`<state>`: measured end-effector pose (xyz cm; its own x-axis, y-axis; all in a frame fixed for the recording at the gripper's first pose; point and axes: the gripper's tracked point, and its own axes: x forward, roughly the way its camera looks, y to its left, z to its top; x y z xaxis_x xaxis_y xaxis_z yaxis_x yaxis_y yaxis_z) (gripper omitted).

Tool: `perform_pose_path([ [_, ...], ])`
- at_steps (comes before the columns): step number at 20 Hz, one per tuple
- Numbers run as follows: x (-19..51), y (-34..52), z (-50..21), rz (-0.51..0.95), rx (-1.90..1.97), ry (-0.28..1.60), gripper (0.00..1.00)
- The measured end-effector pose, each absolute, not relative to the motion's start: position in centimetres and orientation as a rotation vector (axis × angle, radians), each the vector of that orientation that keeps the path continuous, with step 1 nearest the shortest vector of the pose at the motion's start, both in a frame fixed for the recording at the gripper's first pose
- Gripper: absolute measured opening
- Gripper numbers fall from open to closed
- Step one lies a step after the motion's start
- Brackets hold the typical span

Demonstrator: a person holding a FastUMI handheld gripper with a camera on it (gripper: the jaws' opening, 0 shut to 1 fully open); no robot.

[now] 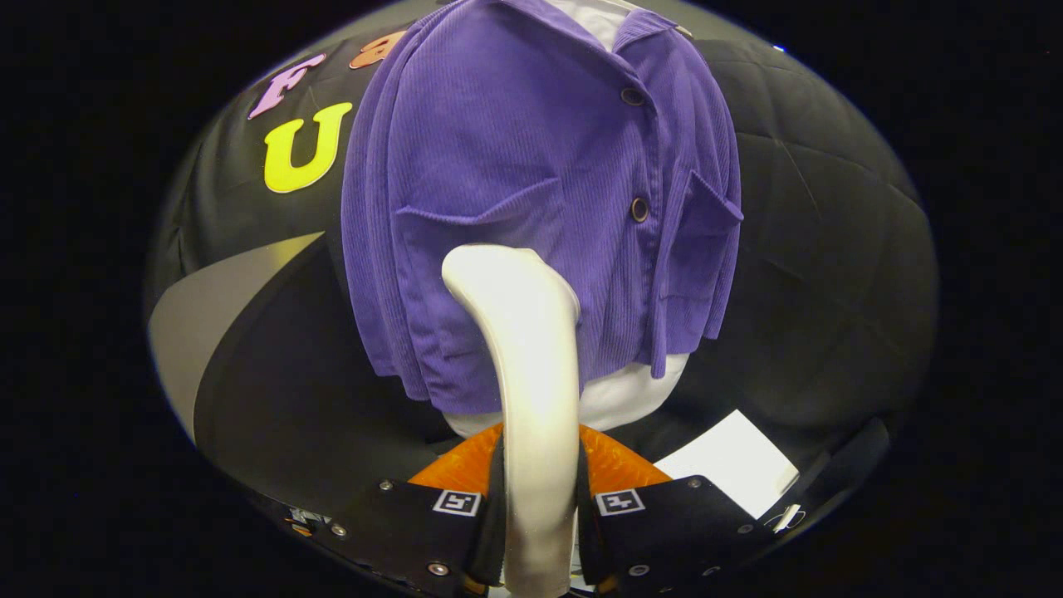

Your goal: Iron the clothes twice with a garment steamer, once on the left side and once on the right side.

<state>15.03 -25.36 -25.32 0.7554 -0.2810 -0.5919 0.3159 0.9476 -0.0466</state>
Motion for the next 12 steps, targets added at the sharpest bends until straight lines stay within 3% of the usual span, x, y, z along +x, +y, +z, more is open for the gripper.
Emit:
perform_pose_path([
  [6,12.7,-25.2,-25.5,-0.323,0.078,0.655,0.36],
  [12,10.1,-27.8,-22.0,-0.408,0.095,0.571,0.36],
])
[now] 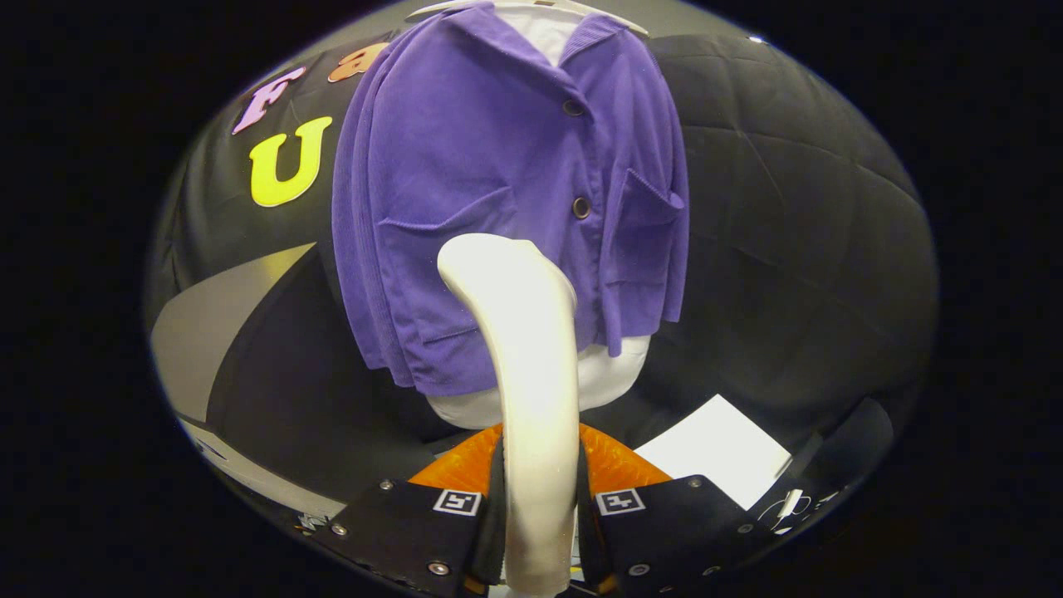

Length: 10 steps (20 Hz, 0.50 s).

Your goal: Iron the clothes twice with a garment steamer, once on the left side and once on the right side.

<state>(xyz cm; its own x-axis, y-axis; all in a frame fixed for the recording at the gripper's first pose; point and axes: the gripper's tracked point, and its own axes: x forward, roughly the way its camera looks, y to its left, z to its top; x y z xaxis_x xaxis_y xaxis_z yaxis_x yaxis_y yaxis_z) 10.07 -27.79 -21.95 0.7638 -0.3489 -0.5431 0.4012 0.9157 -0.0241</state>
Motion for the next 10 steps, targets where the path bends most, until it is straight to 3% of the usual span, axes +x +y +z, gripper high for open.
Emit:
perform_pose_path([
  [10,5.3,-31.4,-14.1,-0.409,0.055,0.426,0.36],
])
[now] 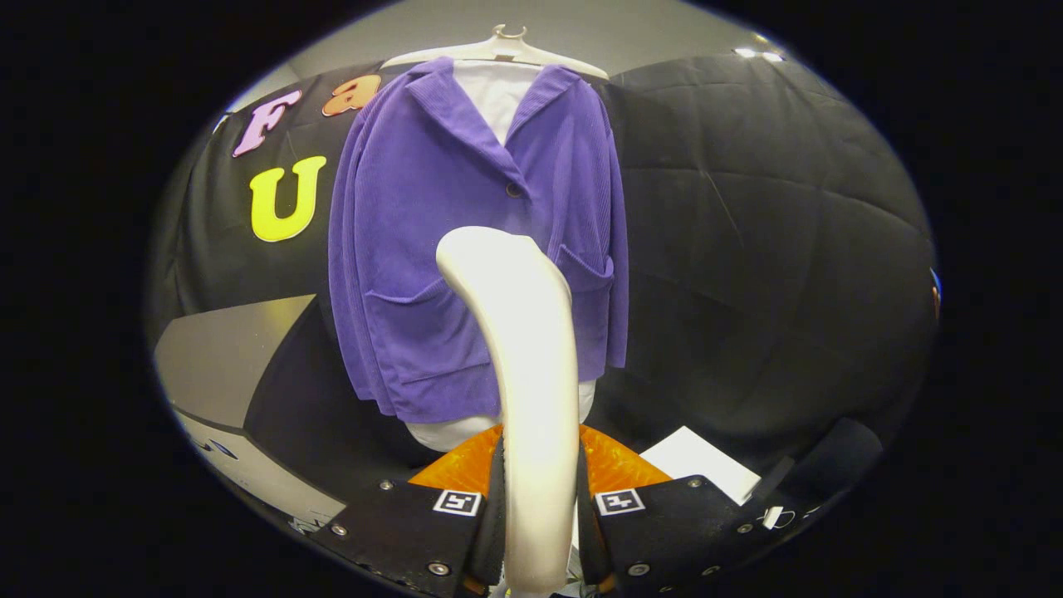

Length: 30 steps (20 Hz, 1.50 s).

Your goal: Iron the clothes twice with a garment steamer, once on the left side and once on the right side.

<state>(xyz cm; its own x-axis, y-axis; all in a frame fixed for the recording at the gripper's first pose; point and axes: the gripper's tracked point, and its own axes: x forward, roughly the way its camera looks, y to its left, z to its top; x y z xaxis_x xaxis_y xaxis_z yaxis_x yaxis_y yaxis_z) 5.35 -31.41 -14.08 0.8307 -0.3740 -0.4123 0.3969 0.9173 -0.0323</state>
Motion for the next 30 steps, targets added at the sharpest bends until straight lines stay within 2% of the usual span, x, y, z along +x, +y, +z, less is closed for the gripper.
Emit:
perform_pose_path([
  [4,4.3,-32.6,-10.2,-0.362,0.056,0.337,0.36],
  [9,5.0,-34.7,-5.2,-0.371,0.066,0.236,0.35],
  [23,13.1,-40.6,8.1,-0.517,0.068,-0.019,0.35],
  [30,17.8,-41.0,10.2,-0.588,0.008,-0.062,0.35],
])
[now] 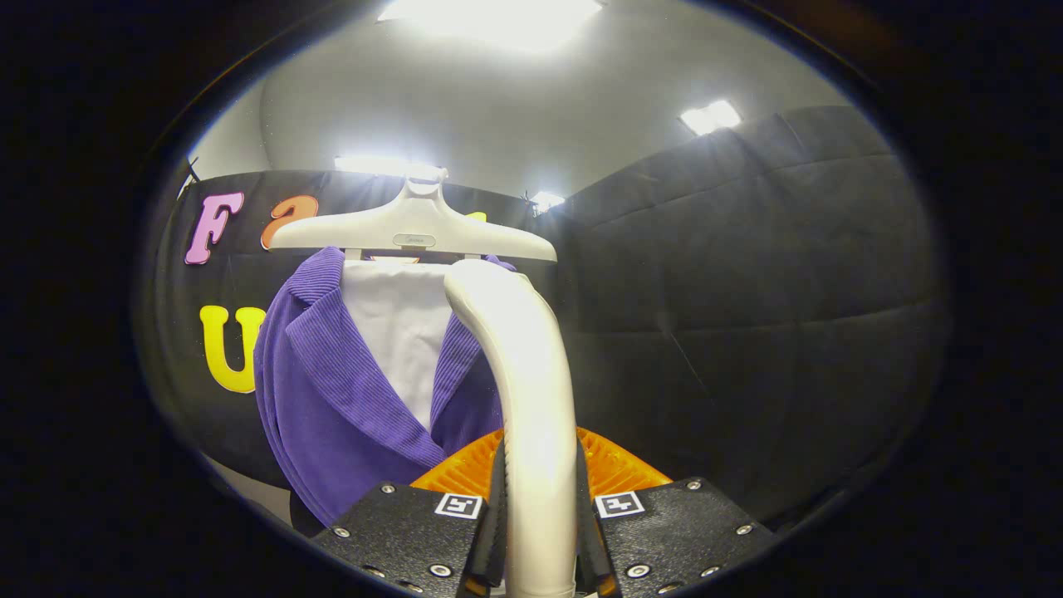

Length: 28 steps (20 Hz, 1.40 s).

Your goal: Iron the clothes twice with a garment steamer, once on the left side and once on the right side.

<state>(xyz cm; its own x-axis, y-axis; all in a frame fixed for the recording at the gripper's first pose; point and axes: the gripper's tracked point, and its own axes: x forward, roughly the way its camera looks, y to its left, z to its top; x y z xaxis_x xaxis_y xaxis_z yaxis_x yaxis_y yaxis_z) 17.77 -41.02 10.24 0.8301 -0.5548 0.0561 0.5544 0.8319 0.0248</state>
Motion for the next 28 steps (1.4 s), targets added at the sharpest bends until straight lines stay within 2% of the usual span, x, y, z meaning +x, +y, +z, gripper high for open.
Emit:
perform_pose_path([
  [5,21.0,-42.0,8.1,-0.638,-0.059,-0.009,0.35],
  [13,22.3,-42.6,1.3,-0.649,-0.152,0.149,0.35],
  [28,19.3,-44.5,-11.2,-0.645,-0.193,0.355,0.36],
])
